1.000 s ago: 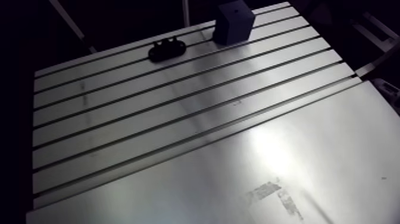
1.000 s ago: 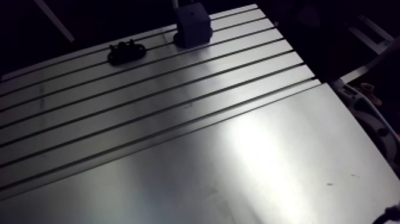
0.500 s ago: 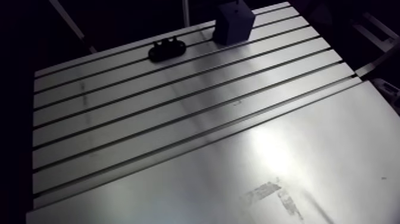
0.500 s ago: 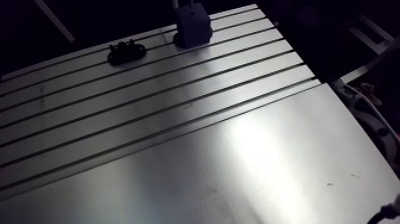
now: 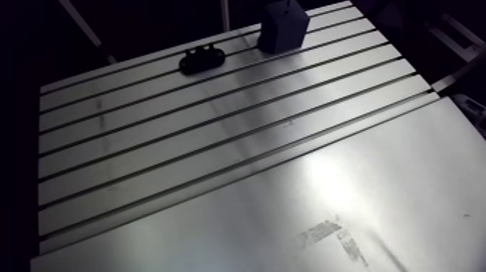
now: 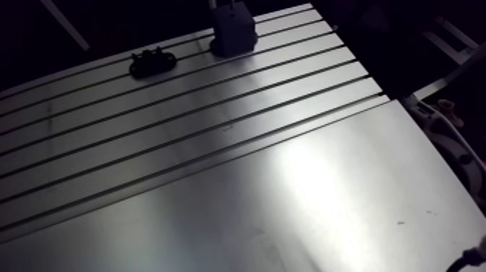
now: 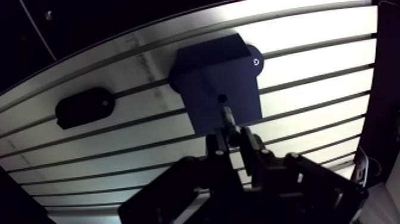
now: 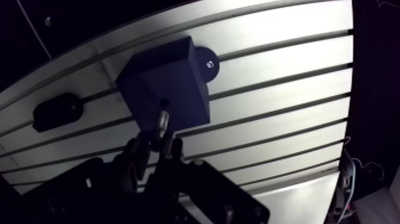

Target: Pick up the M10 bolt and insert it into the hole until fully seated.

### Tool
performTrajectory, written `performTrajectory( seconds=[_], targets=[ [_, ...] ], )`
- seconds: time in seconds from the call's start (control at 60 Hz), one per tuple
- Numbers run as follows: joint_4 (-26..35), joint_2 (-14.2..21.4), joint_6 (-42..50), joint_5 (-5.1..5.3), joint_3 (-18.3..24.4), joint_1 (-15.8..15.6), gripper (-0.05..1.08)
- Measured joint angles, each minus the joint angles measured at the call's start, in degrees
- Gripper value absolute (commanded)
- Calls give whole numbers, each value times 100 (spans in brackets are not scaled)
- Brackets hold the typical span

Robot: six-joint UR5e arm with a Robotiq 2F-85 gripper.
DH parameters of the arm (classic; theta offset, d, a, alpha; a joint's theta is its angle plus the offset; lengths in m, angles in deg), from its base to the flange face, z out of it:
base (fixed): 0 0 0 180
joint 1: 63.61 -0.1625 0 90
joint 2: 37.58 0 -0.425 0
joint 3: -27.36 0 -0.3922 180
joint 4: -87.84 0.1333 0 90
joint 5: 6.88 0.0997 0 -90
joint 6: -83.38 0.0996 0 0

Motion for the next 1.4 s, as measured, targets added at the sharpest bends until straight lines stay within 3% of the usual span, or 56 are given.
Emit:
performTrajectory(
  seconds=[1.4],
  targets=[
    [-111,-78,-35,-9,-53,-1,107]
  ],
)
